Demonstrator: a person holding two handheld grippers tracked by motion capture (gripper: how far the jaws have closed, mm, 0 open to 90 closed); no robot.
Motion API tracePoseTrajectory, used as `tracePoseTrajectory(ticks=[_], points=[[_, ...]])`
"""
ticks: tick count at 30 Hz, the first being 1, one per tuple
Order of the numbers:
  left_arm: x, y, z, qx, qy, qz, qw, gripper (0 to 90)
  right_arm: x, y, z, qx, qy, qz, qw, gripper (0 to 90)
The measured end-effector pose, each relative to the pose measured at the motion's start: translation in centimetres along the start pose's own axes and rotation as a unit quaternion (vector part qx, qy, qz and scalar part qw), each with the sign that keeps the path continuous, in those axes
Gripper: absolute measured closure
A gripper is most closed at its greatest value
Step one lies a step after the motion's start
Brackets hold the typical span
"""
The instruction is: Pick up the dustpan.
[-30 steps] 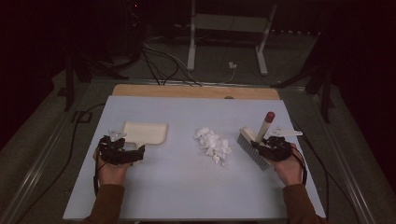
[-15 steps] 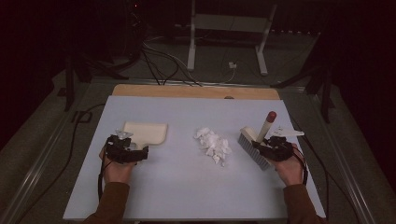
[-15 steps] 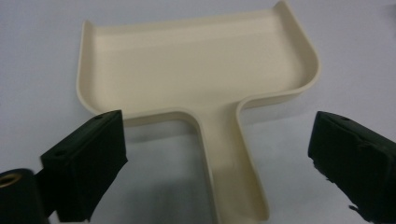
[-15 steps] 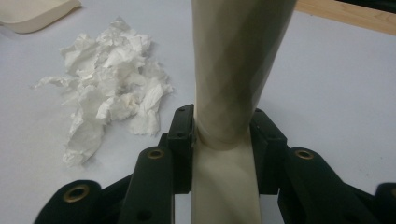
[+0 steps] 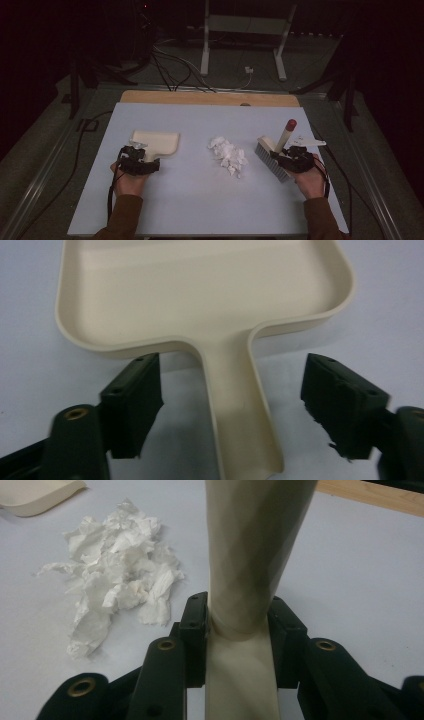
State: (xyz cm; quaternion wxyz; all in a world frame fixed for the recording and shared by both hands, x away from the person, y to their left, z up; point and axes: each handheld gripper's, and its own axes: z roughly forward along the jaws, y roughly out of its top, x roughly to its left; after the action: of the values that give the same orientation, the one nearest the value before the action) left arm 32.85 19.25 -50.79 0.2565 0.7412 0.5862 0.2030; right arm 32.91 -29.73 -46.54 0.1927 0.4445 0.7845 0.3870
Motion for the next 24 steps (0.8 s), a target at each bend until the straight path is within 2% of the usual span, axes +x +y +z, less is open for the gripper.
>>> tracePoseTrajectory(ticks=[5, 8, 11, 17, 24], points=[[0.0, -0.2, 0.4, 0.022, -0.006, -0.001, 0.9997, 44.2, 0.0, 0.0, 0.0, 0.0, 0.003, 0.003, 1.0, 66.9], [0.2, -0.2, 0.4, 0.022, -0.004, -0.01, 0.9997, 52.7, -0.1, 0.0, 0.0, 0.0, 0.003, 0.004, 1.0, 66.9], [0.4, -0.3, 0.3, 0.024, -0.003, -0.008, 0.9997, 62.4, 0.0, 0.0, 0.0, 0.0, 0.003, 0.005, 1.0, 66.9], [0.7, -0.3, 0.2, 0.026, -0.008, -0.003, 0.9996, 66.0, 0.0, 0.0, 0.0, -0.001, 0.009, 0.007, 0.9999, 66.9], [1.4, -0.2, -0.3, 0.027, -0.028, -0.007, 0.9992, 66.5, -0.1, 0.0, 0.0, 0.0, 0.011, 0.009, 0.9999, 66.9]])
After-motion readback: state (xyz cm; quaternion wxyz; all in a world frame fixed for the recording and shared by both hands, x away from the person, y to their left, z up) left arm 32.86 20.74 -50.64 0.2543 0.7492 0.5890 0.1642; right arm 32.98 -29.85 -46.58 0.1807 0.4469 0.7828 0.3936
